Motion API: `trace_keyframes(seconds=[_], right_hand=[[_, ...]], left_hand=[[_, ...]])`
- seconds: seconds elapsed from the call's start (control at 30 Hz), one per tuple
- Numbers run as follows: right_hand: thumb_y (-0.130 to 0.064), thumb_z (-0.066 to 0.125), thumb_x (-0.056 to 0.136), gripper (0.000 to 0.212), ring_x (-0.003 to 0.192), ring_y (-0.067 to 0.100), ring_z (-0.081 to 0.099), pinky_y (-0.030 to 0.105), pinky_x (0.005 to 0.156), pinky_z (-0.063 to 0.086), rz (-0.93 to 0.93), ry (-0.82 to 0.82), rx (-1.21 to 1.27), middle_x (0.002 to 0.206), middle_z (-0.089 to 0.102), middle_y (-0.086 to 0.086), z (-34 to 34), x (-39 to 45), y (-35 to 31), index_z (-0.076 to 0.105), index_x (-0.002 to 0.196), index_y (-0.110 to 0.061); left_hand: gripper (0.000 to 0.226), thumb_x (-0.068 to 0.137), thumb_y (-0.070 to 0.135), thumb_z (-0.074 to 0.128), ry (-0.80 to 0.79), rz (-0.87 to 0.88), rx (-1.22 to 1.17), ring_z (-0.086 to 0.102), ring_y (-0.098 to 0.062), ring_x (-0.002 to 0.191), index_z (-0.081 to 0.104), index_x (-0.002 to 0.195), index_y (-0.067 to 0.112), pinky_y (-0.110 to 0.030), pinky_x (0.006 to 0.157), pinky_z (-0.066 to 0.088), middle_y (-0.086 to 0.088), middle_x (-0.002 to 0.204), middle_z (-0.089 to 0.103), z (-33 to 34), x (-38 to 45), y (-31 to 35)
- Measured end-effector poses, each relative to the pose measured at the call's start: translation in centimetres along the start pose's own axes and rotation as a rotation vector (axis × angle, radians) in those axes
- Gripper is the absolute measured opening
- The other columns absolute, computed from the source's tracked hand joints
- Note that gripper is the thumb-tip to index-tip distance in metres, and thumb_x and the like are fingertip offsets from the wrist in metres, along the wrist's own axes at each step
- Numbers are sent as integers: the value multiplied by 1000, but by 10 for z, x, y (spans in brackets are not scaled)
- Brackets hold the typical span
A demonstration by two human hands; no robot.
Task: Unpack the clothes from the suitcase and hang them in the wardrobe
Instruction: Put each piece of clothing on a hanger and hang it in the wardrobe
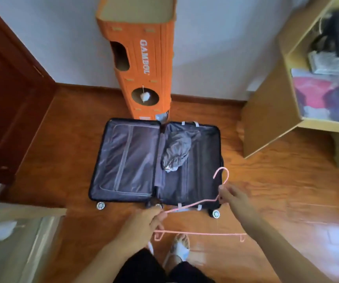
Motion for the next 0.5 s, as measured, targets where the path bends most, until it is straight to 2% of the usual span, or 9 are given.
trace_keyframes(seconds=[0.07,0.13,0.17,0.23,0.3,0.33,0.37,0.43,0.5], right_hand=[[-24,65,95,19,70,15,52,32,69,40,50,99,20,75,55,0,-10,30,22,56,85,-11],[-17,61,97,9,72,15,57,26,69,43,108,114,77,78,60,2,-13,57,48,54,93,-15],[-18,58,100,3,74,12,62,21,70,45,149,77,79,79,66,3,-11,71,61,55,100,-17],[-22,52,103,10,71,10,65,22,72,48,197,-11,-8,74,72,2,-3,103,97,61,104,-17],[-30,52,100,25,62,14,61,37,73,49,274,-57,-59,65,69,3,11,144,142,66,88,-13],[-36,53,95,31,61,17,59,42,73,48,293,-36,-66,60,65,3,18,166,168,64,78,-14],[-39,52,93,34,61,21,58,46,73,48,307,14,-101,58,61,3,24,190,191,60,70,-15],[-42,47,93,38,67,33,57,46,71,47,348,145,-172,57,56,2,34,237,234,52,64,-17],[-45,38,90,40,72,40,57,44,68,45,364,239,-197,61,55,9,46,282,270,49,66,-15]], left_hand=[[22,103,34,56,-27,12,11,69,-8,64,66,87,25,-25,66,53,13,72,73,15,36,4],[19,102,32,58,-38,47,30,68,-6,66,64,84,33,-16,64,47,17,72,70,27,72,-1],[19,102,37,57,-55,78,60,66,-3,67,60,83,39,-16,66,45,20,72,68,34,91,-8],[19,99,54,45,-128,84,160,60,0,70,53,84,46,-24,74,47,23,76,63,54,135,-37],[29,94,66,28,-182,45,258,59,-3,79,50,83,49,-38,83,50,16,81,61,80,189,-83],[31,94,66,25,-216,3,320,60,-6,89,51,90,50,-41,88,50,16,89,61,96,219,-105],[30,97,63,27,-237,-54,367,60,-9,102,54,105,51,-42,95,49,17,104,61,111,250,-129],[38,104,48,39,-207,-138,458,53,-18,126,48,139,38,-41,104,46,7,136,52,137,316,-175],[47,103,37,46,-118,-129,558,49,-27,131,39,149,26,-43,103,47,-3,144,44,161,388,-211]])
Point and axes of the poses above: each hand's wrist, its own x-axis towards the middle knuckle, its own z-axis out of the palm, y = z × x, the point moved 5 cm from there along x, towards the middle knuckle
